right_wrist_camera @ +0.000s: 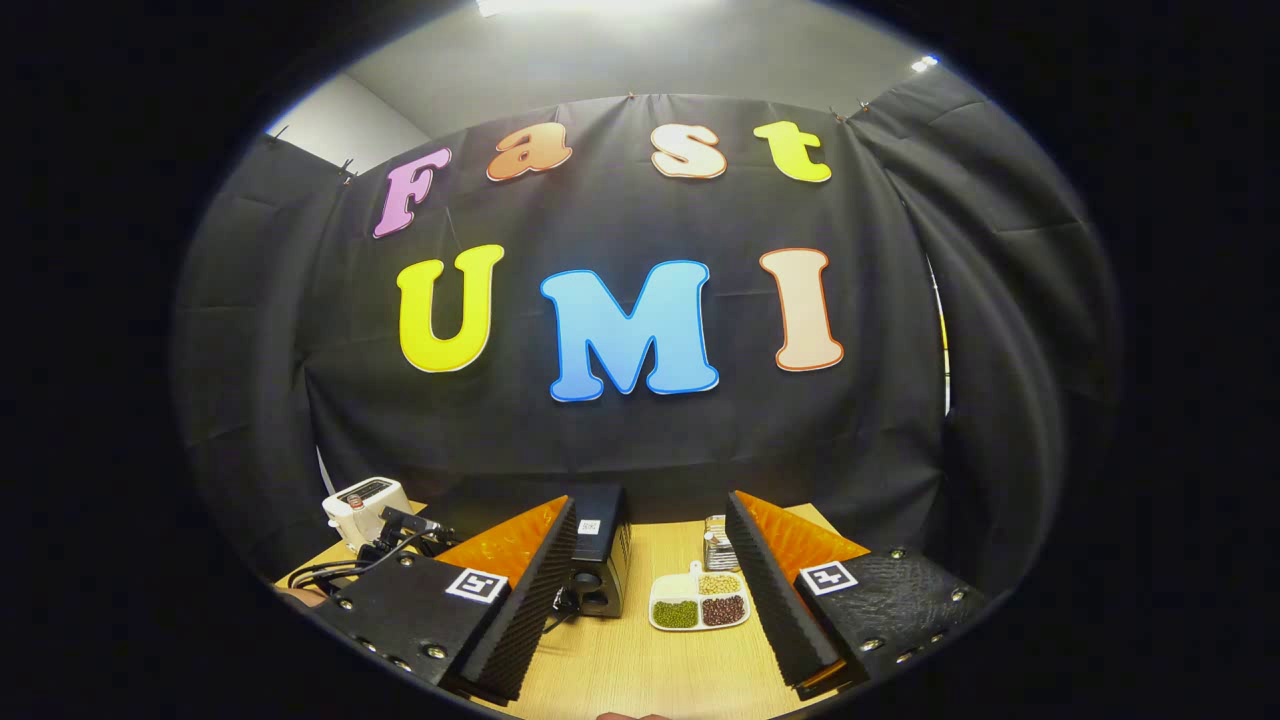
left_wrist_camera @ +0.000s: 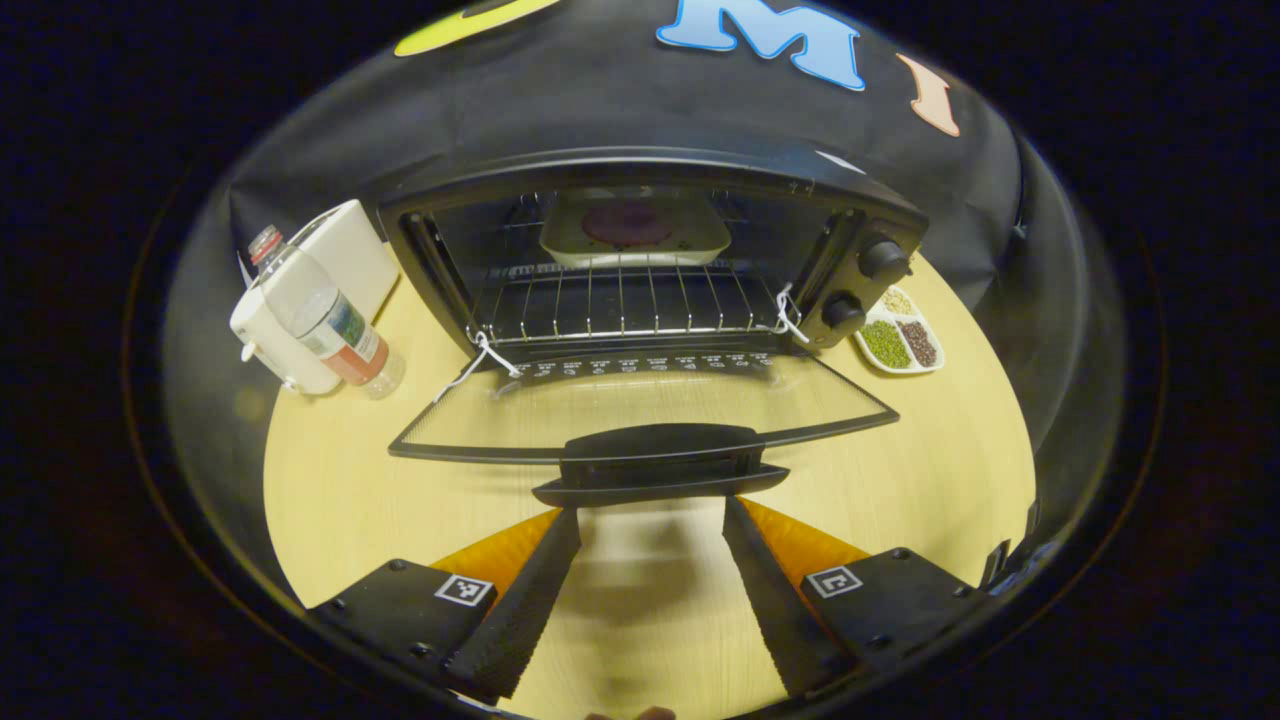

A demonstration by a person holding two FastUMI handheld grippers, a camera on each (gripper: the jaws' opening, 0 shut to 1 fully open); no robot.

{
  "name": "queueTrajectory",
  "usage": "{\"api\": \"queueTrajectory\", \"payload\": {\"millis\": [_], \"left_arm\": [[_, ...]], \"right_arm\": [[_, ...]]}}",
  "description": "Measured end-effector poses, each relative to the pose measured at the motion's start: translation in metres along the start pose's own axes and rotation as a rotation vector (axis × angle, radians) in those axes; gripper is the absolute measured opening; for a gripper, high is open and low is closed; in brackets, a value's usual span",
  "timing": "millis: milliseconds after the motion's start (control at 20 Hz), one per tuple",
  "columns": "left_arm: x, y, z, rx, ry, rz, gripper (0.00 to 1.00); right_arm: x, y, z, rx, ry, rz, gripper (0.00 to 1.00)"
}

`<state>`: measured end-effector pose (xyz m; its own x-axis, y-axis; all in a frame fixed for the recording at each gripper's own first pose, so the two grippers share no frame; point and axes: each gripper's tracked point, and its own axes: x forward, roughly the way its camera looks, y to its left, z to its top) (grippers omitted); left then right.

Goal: Open the electric oven with the left hand, put the food in, and close the electric oven.

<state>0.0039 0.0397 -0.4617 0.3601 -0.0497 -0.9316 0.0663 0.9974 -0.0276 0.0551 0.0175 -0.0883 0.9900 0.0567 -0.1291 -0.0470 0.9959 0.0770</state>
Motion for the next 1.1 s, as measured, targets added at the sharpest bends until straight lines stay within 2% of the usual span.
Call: {"api": "queueTrajectory", "payload": {"millis": [150, 250, 650, 700, 750, 800, 950, 1100], "left_arm": [[-0.003, 0.001, 0.007, 0.030, -0.015, 0.011, 1.00], [-0.004, 0.001, 0.014, 0.055, -0.033, 0.020, 0.98], [-0.012, 0.001, 0.043, 0.049, -0.105, 0.023, 0.98], [-0.014, 0.000, 0.046, 0.045, -0.116, 0.023, 0.92], [-0.016, 0.000, 0.050, 0.041, -0.128, 0.021, 0.98], [-0.017, 0.001, 0.052, 0.038, -0.145, 0.019, 1.00], [-0.034, -0.005, 0.068, 0.028, -0.248, 0.008, 1.00], [-0.084, -0.014, 0.100, 0.015, -0.442, -0.021, 0.98]], "right_arm": [[0.001, 0.004, -0.007, 0.025, 0.025, 0.011, 0.91], [0.000, 0.003, -0.009, 0.029, 0.030, 0.009, 0.91], [-0.002, -0.009, -0.011, 0.025, 0.035, -0.017, 0.91], [-0.003, -0.010, -0.012, 0.026, 0.038, -0.018, 0.91], [-0.002, -0.009, -0.012, 0.027, 0.041, -0.018, 0.91], [-0.002, -0.009, -0.013, 0.026, 0.042, -0.017, 0.91], [-0.001, -0.007, -0.014, -0.005, 0.041, -0.019, 0.91], [0.001, -0.003, -0.006, -0.032, 0.024, -0.019, 0.91]]}}
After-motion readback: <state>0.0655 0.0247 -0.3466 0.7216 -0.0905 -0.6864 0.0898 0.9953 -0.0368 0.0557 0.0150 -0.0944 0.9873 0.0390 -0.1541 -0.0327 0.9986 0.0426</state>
